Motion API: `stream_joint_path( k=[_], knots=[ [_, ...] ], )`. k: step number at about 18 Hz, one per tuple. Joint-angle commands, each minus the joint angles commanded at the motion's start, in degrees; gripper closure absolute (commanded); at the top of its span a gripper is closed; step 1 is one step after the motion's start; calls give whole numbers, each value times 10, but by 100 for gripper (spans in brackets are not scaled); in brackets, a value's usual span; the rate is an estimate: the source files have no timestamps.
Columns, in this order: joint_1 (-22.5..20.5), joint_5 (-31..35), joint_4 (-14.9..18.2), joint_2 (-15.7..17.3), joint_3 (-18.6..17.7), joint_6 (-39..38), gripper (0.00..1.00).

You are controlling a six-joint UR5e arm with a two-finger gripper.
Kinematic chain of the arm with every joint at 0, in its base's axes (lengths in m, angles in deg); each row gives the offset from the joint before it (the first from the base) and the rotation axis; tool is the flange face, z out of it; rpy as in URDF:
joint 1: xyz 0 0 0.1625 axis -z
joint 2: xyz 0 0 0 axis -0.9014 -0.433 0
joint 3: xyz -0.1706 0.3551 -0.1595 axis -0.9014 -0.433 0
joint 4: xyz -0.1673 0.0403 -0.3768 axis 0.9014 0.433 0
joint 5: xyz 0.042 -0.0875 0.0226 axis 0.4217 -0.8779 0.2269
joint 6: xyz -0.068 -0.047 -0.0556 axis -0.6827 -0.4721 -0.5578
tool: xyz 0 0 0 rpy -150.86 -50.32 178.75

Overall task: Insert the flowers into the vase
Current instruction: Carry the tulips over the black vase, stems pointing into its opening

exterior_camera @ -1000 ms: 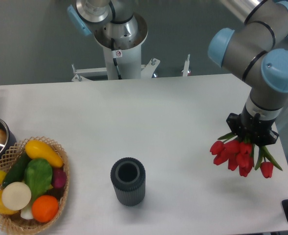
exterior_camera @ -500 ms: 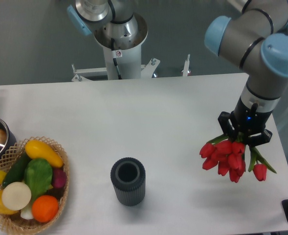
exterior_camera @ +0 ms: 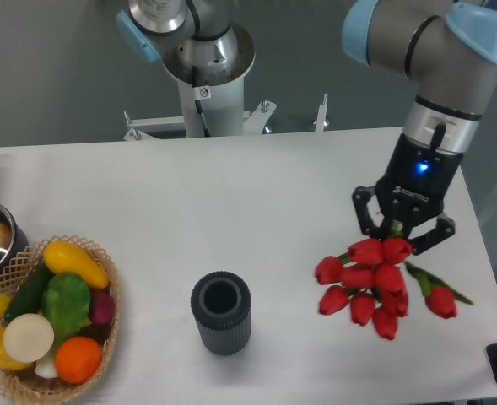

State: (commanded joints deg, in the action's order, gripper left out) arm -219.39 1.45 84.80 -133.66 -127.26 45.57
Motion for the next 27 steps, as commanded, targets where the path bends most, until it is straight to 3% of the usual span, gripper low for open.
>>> stream_joint_path(
  k=[3, 6, 9, 15, 18, 24, 27],
  knots=[
    [22, -2, -78, -4, 3, -77, 99],
    [29, -17, -93, 1, 7, -81, 99],
    [24, -95, -116, -3, 7, -81, 98],
    [-6, -293, -119, -9, -4, -69, 95],
    [-5, -360, -119, -25, -28, 6, 95],
    [0, -391, -119, -15, -96, 22, 93],
    [1, -399, -119, -8, -109, 28, 93]
  ],
)
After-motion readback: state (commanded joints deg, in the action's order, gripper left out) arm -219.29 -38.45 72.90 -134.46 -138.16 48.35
